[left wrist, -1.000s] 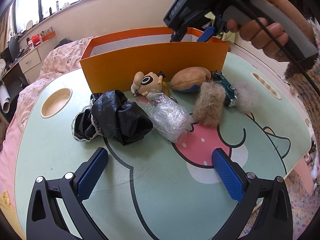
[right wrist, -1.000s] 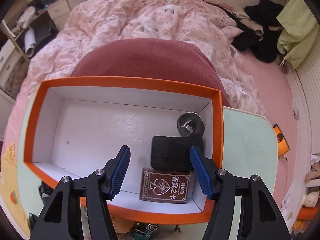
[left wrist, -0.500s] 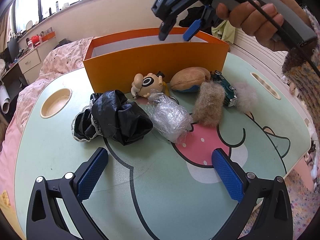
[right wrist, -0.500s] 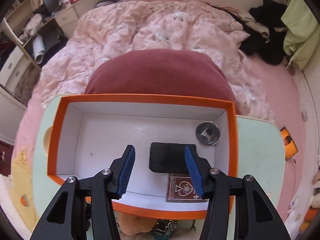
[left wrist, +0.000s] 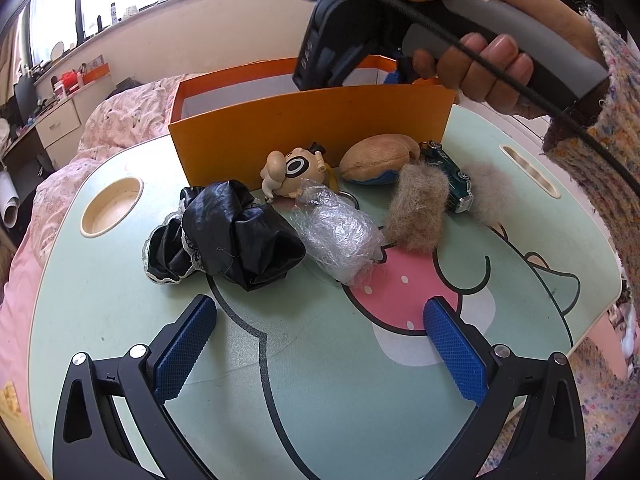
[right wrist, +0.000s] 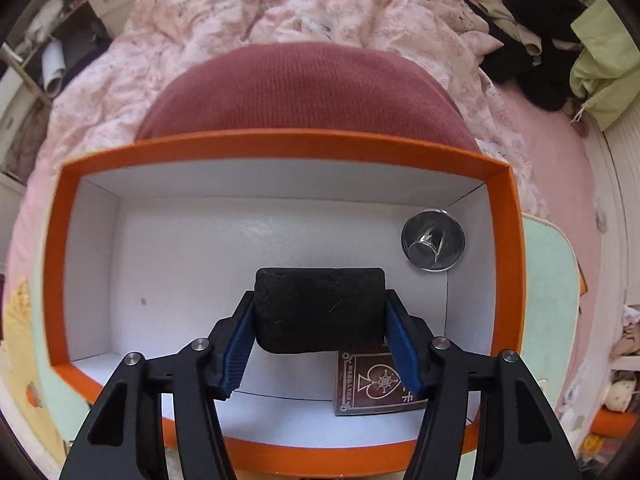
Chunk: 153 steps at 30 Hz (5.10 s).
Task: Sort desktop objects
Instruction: 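Lift the black case out and set it beside the green car, then lower the left gripper into the box and grasp the silver metal cup, then lift the silver cup out and set it beside the figurine, then move the right gripper over the box toward the brown card box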
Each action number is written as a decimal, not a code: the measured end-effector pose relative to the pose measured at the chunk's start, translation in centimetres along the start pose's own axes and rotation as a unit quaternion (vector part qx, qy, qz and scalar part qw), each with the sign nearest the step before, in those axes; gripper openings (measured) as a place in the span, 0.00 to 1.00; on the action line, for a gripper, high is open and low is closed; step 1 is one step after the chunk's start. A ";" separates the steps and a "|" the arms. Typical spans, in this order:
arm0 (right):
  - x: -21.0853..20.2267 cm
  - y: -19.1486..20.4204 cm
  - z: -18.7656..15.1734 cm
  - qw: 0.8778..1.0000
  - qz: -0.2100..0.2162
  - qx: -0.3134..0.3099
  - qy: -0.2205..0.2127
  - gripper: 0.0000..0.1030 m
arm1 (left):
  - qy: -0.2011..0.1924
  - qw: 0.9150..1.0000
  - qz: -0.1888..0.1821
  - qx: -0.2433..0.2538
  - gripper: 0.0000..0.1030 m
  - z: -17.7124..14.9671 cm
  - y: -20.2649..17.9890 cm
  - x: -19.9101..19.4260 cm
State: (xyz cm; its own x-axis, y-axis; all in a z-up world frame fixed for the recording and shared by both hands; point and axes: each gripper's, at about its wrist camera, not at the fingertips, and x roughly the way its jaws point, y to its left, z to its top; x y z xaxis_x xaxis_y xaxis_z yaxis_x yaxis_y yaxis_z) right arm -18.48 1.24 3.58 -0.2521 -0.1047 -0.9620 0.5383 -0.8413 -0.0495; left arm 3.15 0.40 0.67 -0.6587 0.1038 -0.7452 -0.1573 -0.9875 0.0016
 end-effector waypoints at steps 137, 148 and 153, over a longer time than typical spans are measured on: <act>-3.1 -2.3 -26.2 0.965 -0.013 -0.017 -0.261 1.00 | -0.030 0.996 -0.074 -0.025 0.75 1.5 2.9 -5.0; -3.1 -2.3 -26.3 0.965 -0.015 -0.019 -0.261 1.00 | 0.007 1.000 0.022 -0.021 1.00 0.3 1.7 0.5; -3.2 -2.3 -26.3 0.965 -0.017 -0.020 -0.262 1.00 | 0.007 1.000 0.019 -0.018 1.00 0.2 1.9 0.8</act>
State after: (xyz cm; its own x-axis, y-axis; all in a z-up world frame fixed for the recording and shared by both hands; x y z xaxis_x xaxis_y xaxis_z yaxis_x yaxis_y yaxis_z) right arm 2.26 17.49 -0.32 -0.6361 -0.3399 -0.6926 0.5509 -0.8286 -0.0993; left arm 2.20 -1.34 0.17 -0.6531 0.0652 -0.7545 -0.1060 -0.9943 0.0059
